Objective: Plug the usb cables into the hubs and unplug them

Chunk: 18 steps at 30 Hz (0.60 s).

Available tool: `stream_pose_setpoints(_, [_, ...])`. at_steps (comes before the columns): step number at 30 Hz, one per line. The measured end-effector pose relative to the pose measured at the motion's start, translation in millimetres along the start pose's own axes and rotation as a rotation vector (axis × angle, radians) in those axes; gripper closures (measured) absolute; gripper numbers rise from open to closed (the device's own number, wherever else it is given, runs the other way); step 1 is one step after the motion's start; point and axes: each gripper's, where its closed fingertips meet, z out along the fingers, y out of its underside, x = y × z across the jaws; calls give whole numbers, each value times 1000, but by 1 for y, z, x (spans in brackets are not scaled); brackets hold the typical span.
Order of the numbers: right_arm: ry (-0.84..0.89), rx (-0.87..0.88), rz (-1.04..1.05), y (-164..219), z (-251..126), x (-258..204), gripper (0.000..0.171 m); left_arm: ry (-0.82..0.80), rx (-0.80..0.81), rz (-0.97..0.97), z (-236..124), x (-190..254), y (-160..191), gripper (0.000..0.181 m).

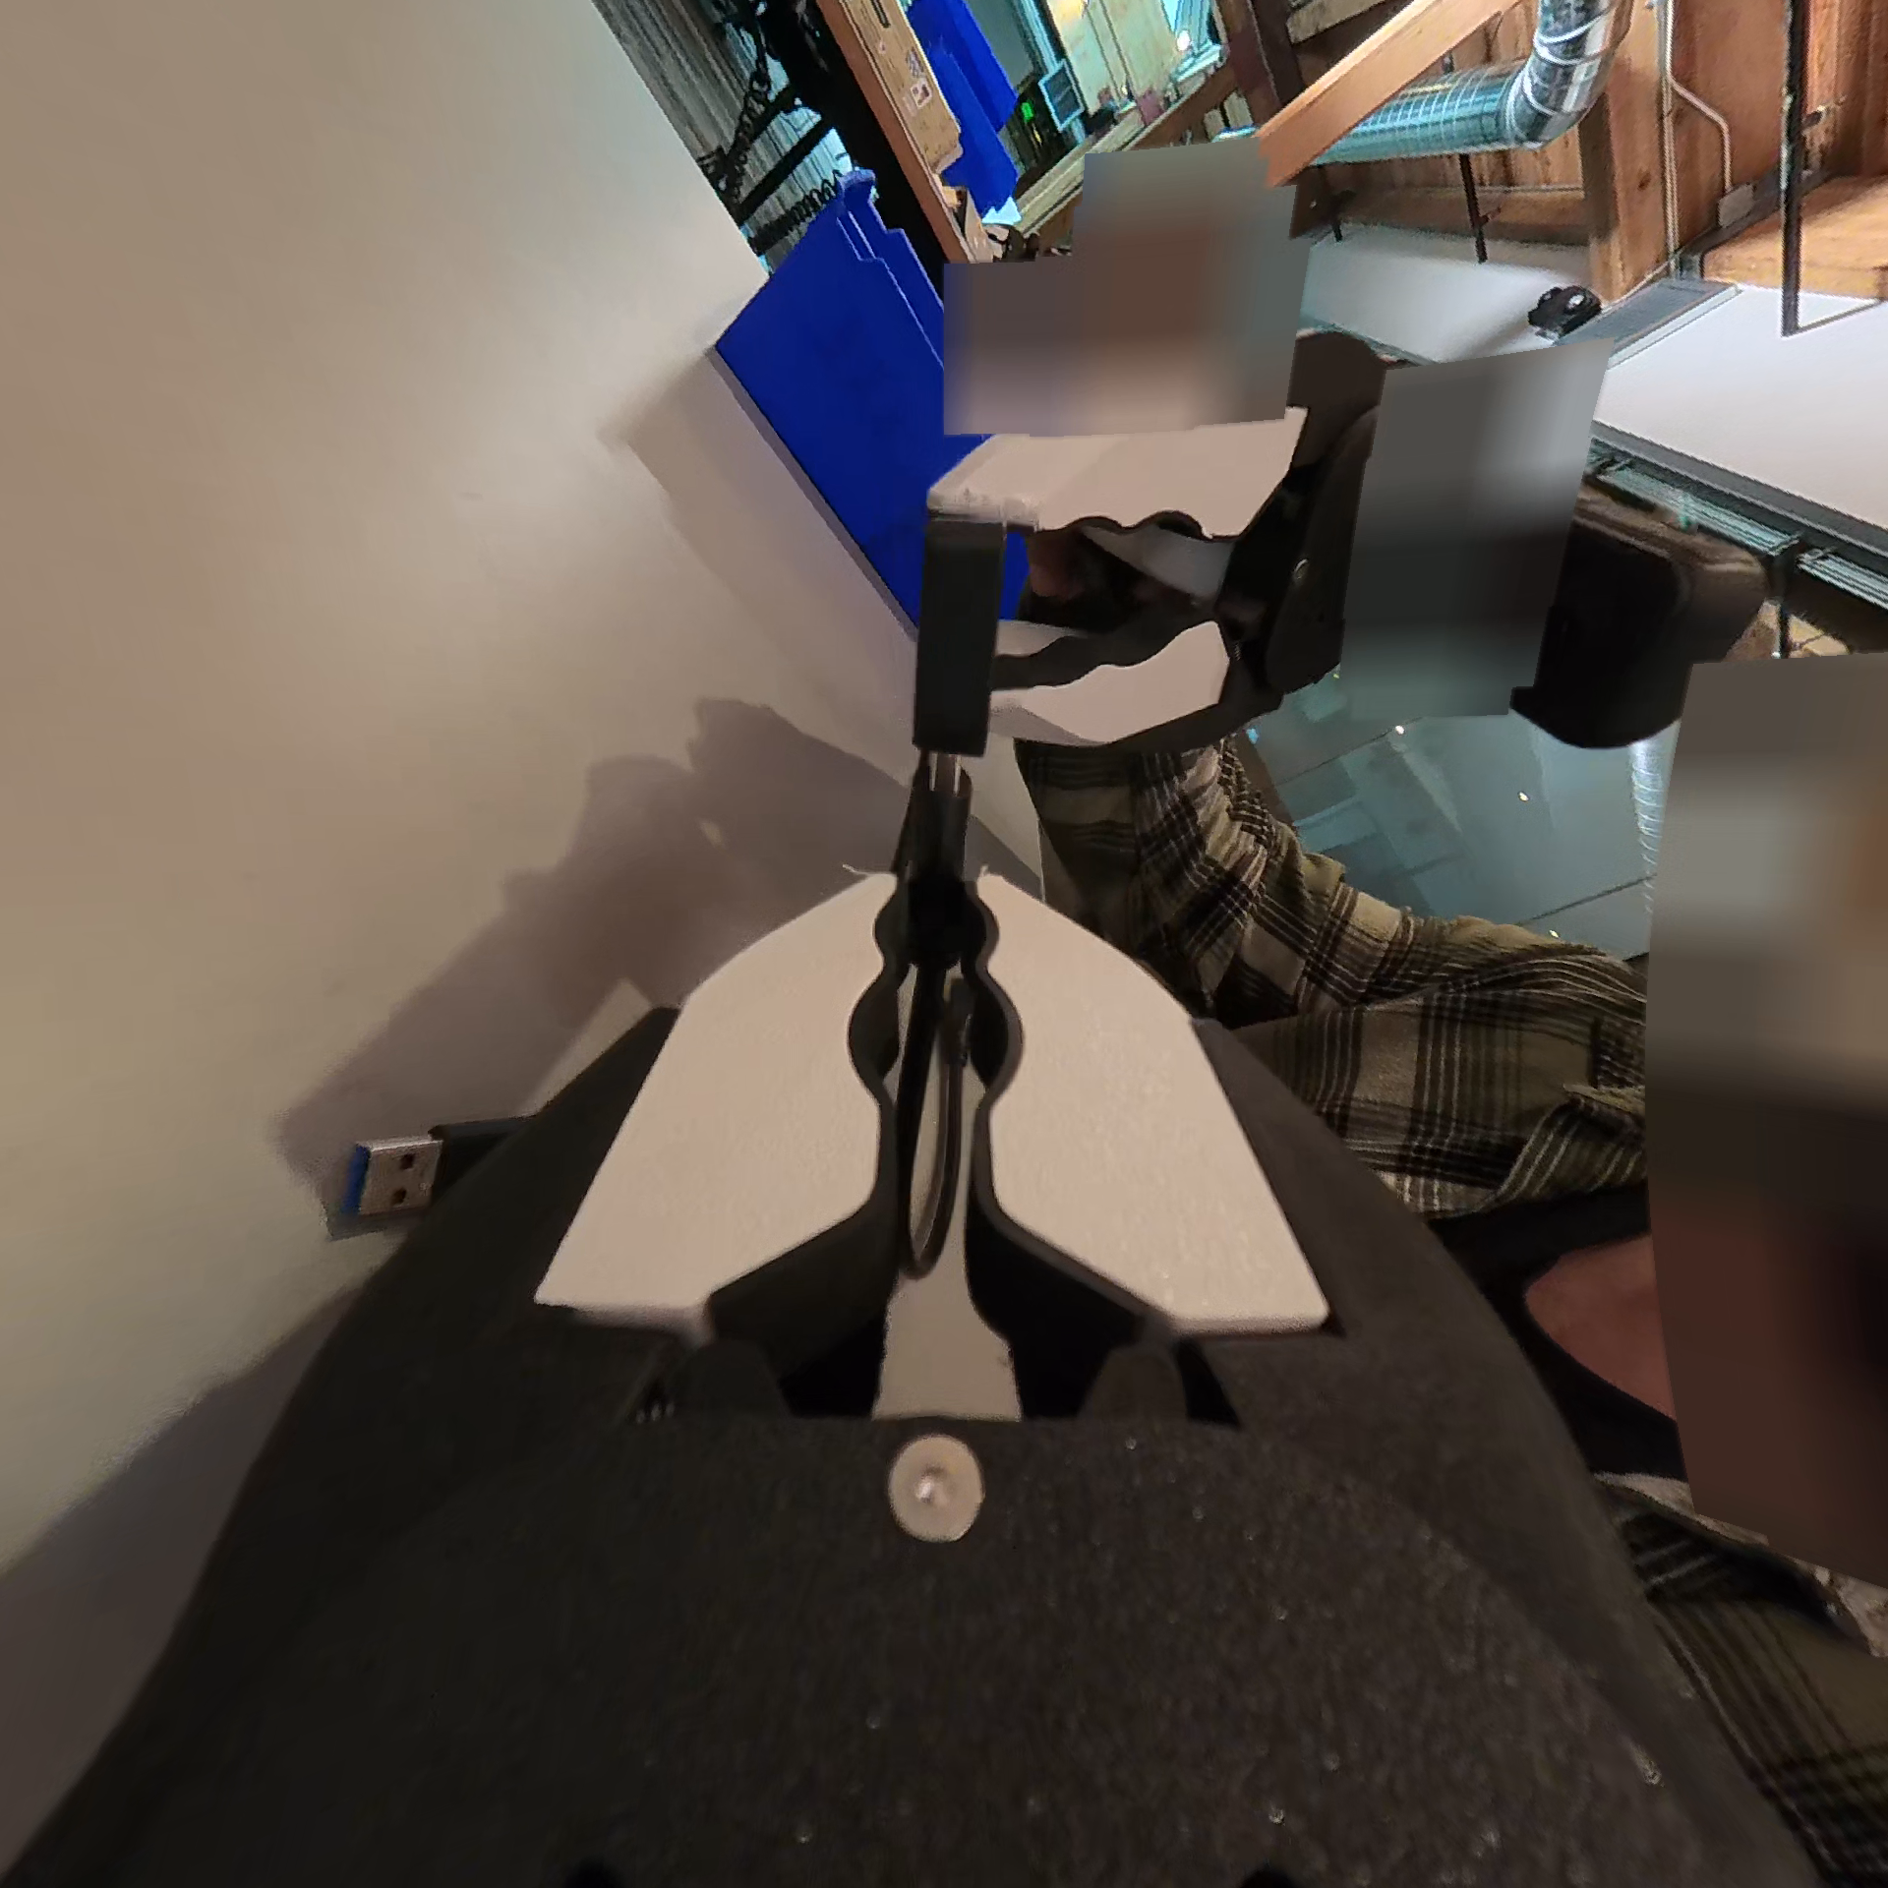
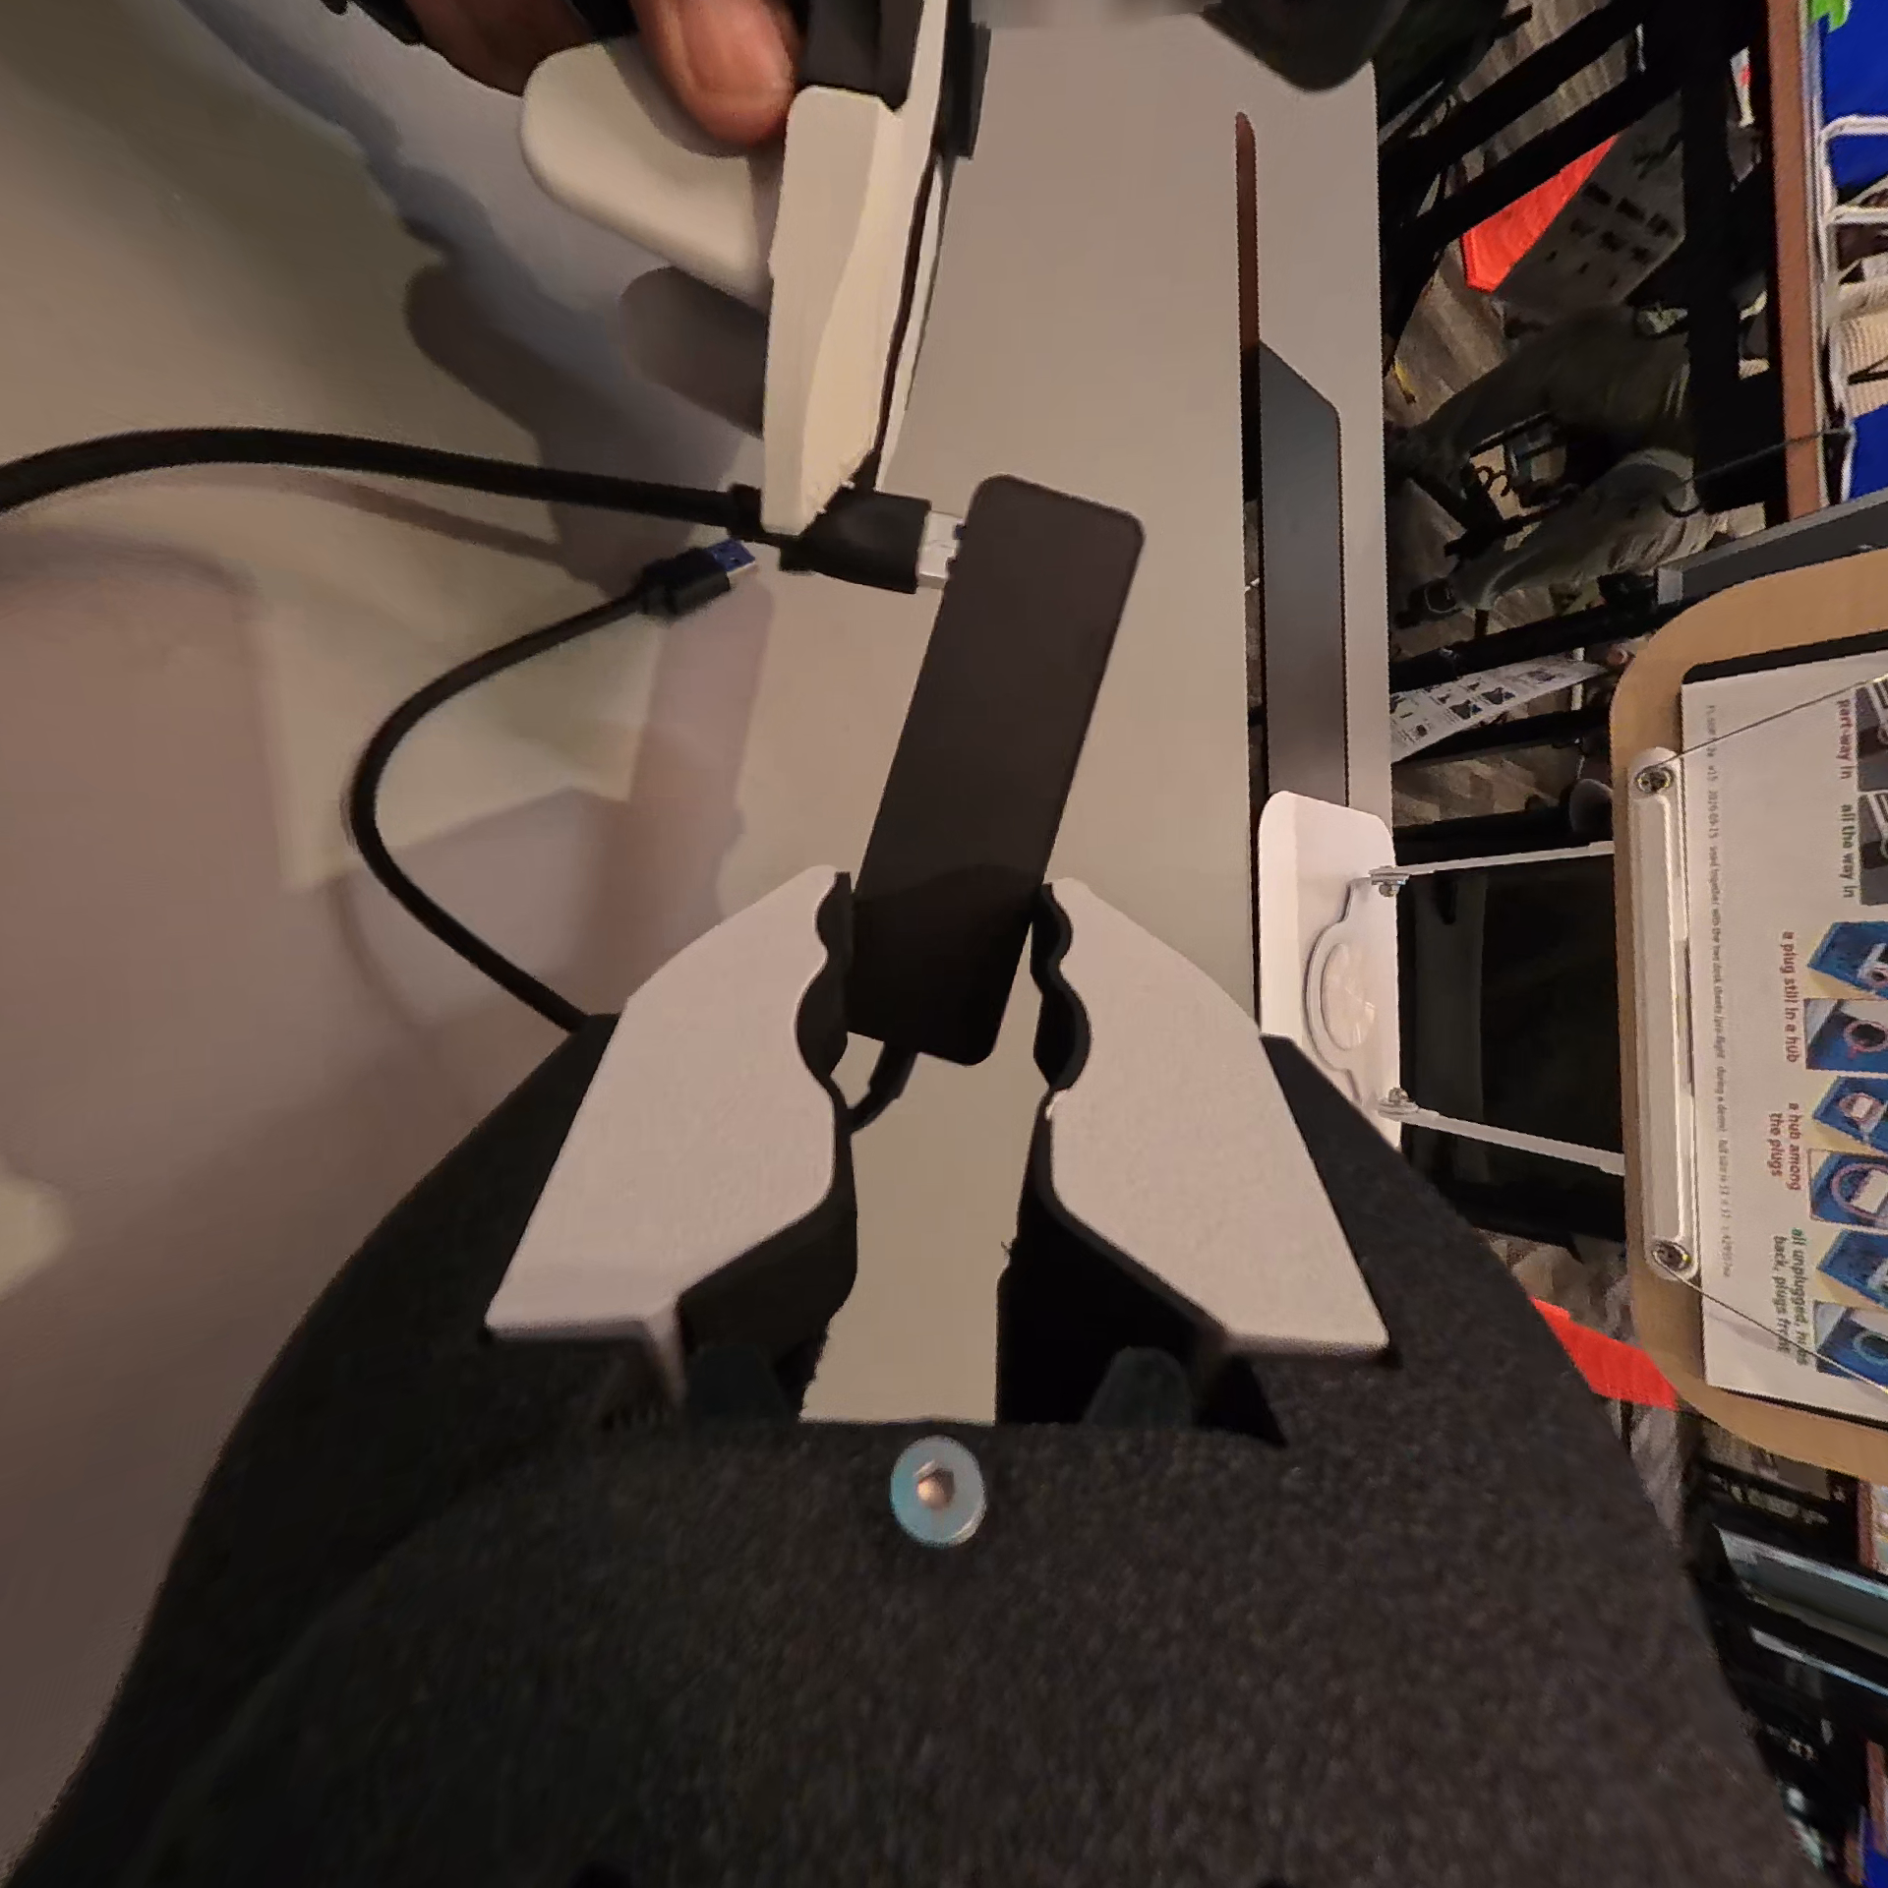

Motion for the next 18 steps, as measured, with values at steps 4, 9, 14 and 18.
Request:
stream_pose_setpoints(4, [-21,-26,-31,5,-1,-1,138,8,-41,-17,5,-1,7,173])
stream_pose_setpoints(9, [-24,-43,-93,4,-5,-1,138,4,-50,-11,7,0,8,173])
stream_pose_setpoints(14, [-32,-57,-143,6,-5,-7,138,-14,-63,6,9,-1,9,174])
stream_pose_setpoints(18, [-53,-69,-163,8,-3,-12,137,-28,-82,10,11,-2,11,174])
